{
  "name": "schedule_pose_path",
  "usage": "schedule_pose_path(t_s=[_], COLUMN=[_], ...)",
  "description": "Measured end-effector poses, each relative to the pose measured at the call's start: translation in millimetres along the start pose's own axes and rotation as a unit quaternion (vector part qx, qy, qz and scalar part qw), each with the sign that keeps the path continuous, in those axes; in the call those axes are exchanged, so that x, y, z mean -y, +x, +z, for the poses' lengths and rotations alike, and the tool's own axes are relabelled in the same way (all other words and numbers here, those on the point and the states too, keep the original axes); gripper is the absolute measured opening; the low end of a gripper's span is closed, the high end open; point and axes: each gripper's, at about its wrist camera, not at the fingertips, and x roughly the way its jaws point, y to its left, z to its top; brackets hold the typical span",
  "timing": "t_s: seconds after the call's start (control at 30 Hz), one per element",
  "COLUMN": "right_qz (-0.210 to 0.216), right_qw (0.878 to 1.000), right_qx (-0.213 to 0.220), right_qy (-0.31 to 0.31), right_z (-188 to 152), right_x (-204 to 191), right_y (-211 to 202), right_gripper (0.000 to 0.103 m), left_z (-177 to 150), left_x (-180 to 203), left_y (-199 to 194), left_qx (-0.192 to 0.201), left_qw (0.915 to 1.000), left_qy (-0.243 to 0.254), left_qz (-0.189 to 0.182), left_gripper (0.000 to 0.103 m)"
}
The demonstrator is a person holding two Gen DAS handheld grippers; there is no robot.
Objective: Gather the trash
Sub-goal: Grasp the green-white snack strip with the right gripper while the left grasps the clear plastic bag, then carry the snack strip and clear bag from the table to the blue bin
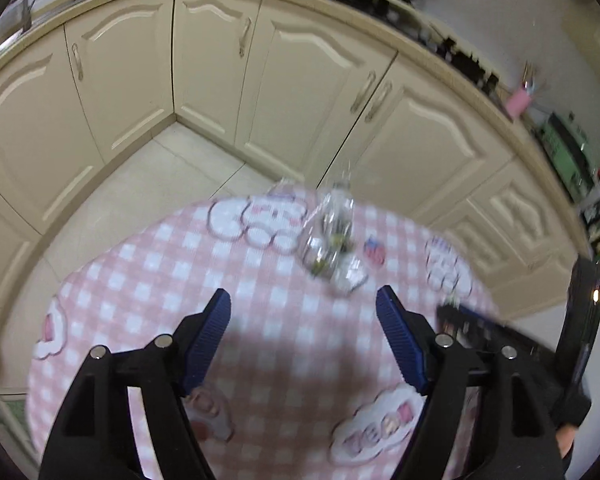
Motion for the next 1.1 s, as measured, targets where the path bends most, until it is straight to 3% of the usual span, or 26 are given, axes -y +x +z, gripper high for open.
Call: schedule_pose_path(t_s=[0.23, 0.3, 0.43, 0.5, 0.7, 0.87, 1.1], right_qz=[0.013, 0.008, 0.011, 0.013, 0.010, -0.007, -0.034], right_qw=[1.000, 0.999, 0.999, 0.999, 0.996, 0.992, 0.982], right_qx=[0.029, 0.036, 0.046, 0.050, 0.068, 0.077, 0.097], right_qy=[0.002, 0.000, 0.008, 0.014, 0.052, 0.100, 0.159], right_z=[12, 11, 4, -2, -40, -86, -153], right_x=[6, 10, 25, 30, 70, 119, 183], right_y=[-20, -27, -42, -50, -86, -116, -167], right_gripper=[0.021, 0.021, 0.021, 0.021, 0.021, 0.021, 0.021], left_z=[22, 19, 6, -4, -46, -88, -154], left_x=[21, 34, 39, 45, 86, 137, 231], left_y=[71, 76, 65, 51, 11, -10, -34], left_qx=[-0.040, -0.007, -0.016, -0.004, 0.022, 0.024, 0.018], left_qw=[0.9963, 0.9888, 0.9914, 0.9901, 0.9855, 0.9791, 0.9625], left_qy=[0.026, 0.066, 0.081, 0.089, 0.144, 0.193, 0.270], left_qz=[0.071, 0.134, 0.101, 0.109, 0.087, 0.060, 0.022], left_gripper=[0.072, 0.043, 0.042, 0.042, 0.042, 0.042, 0.042])
